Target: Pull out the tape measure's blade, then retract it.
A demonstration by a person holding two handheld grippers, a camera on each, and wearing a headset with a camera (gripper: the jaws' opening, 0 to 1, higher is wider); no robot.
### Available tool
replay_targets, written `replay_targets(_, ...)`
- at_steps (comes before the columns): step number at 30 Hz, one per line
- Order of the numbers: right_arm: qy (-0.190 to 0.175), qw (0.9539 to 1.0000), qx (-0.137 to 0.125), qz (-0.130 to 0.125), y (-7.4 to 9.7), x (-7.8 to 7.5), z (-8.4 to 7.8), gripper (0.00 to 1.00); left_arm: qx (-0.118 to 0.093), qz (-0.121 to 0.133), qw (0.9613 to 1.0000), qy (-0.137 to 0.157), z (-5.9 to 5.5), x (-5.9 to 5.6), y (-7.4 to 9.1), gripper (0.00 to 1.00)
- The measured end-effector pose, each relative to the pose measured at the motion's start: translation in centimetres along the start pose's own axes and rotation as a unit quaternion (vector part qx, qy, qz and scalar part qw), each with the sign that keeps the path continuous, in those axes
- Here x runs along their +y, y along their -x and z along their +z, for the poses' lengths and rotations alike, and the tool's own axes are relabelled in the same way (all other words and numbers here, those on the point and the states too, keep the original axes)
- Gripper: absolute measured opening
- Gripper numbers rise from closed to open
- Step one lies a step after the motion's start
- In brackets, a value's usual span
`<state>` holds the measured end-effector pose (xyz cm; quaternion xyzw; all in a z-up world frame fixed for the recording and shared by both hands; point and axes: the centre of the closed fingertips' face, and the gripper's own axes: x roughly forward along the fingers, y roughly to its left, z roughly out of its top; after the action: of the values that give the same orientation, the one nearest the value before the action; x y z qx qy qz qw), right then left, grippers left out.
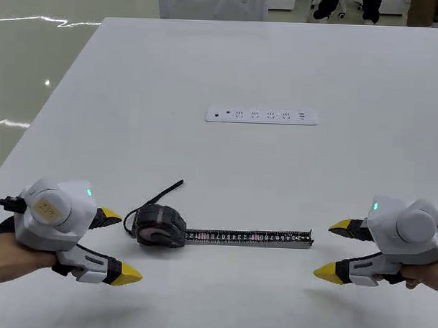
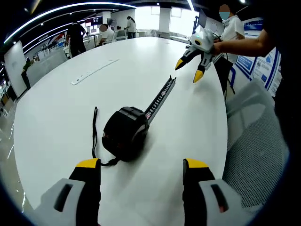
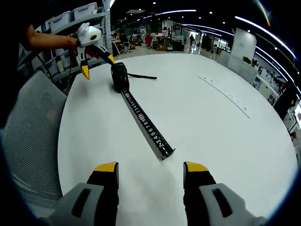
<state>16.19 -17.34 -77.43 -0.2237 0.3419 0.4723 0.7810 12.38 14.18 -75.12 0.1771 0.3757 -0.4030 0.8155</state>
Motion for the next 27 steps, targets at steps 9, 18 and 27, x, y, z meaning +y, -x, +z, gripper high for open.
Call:
replay_targets(9, -0.038, 0.9990, -0.011, -0.023, 1.2, 1.7, 0.2, 0.66, -0.039, 0.043, 0.9970, 0.051, 0.8, -1.4, 0.9, 0.78)
replay_targets(18, -0.067, 0.9959, -0.027, -0.055, 2.4, 3.2, 0.7, 0.75, -0.060, 0.098, 0.9904, 0.077, 1.3, -1.8, 2.0, 0.93)
replay_targets(27, -0.081, 0.9917, -0.047, -0.089, 3.6, 4.6, 2.7, 0.84, -0.083, 0.127, 0.9830, 0.103, 2.4, -2.7, 2.7, 0.99)
